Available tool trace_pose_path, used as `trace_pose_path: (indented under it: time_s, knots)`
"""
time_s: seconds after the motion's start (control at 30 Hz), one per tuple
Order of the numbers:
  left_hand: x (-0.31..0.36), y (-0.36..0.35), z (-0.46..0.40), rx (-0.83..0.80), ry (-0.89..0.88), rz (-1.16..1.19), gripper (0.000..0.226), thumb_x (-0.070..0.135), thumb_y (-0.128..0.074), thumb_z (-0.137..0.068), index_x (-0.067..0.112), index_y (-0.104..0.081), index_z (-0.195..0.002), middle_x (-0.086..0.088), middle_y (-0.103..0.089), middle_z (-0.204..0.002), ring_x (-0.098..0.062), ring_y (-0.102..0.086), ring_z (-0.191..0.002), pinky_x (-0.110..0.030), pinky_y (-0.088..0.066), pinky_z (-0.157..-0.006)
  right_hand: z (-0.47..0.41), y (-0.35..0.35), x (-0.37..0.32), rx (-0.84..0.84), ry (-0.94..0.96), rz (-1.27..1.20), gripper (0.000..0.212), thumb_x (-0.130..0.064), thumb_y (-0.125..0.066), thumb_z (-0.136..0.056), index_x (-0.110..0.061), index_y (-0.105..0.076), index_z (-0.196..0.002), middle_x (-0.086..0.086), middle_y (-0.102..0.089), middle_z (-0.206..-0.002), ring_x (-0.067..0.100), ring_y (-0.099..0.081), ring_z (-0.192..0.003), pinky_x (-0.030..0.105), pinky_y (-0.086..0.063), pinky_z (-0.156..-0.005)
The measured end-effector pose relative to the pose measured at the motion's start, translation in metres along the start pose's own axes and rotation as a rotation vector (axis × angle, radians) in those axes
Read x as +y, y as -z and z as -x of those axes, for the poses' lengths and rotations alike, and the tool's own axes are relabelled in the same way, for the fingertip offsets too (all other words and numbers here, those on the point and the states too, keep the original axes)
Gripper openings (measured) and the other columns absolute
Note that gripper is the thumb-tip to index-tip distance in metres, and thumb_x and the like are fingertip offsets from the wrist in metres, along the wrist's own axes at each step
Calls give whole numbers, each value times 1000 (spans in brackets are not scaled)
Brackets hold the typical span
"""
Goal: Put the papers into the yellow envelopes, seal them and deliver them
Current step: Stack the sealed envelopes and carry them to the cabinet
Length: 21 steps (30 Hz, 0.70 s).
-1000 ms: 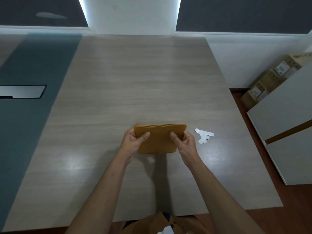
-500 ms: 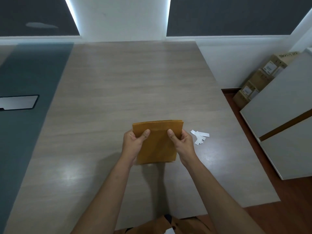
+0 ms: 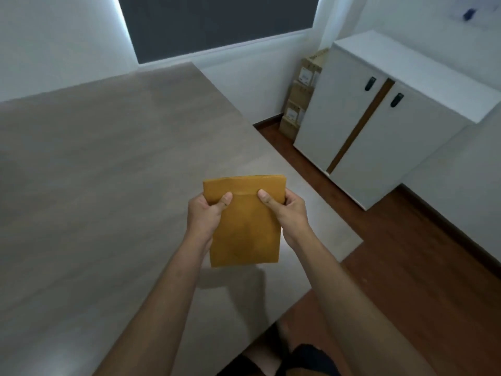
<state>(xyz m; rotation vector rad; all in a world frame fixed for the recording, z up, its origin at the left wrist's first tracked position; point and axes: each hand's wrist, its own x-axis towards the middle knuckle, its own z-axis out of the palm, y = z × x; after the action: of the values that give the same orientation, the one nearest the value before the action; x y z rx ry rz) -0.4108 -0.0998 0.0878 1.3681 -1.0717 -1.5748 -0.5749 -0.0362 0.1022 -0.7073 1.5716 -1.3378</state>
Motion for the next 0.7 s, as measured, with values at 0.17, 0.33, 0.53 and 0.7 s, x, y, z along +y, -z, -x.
trace_pose_path:
  time_s: [0.17,0.33,0.53,0.7]
  knots:
    - [1,-80,11,-77,30,-75,35,43,-78,-79,22,-68,-105,-1,-73,-105,-27,-70,-96,-55,-54,-90,10,69,-10,150,17,-87,37,-37,-79,-78,-21,-69,-110,-1,-74,-103,21,-71,-96,45,-58,-83]
    - [6,-171,28,-238,-2,-181,29,45,-75,-82,29,-63,-103,0,-71,-111,-25,-67,-101,-52,-54,-92,16,158,-23,284,12,-184,26,-26,-79,-80,-18,-71,-104,0,-76,-96,17,-72,-89,33,-59,-72]
    - [7,-294,59,-394,-106,-230,34,41,-75,-82,32,-57,-109,13,-64,-102,-8,-62,-93,-24,-49,-69,13,284,-35,368,-26,-264,32,-23,-80,-78,-11,-71,-107,6,-76,-97,24,-73,-90,41,-60,-79]
    - [-7,-382,69,-506,-91,-256,39,34,-80,-78,32,-58,-111,12,-66,-108,-7,-64,-96,-24,-52,-70,1,379,-46,470,-49,-338,29,-22,-79,-80,-10,-69,-105,5,-74,-96,20,-71,-85,30,-57,-65]
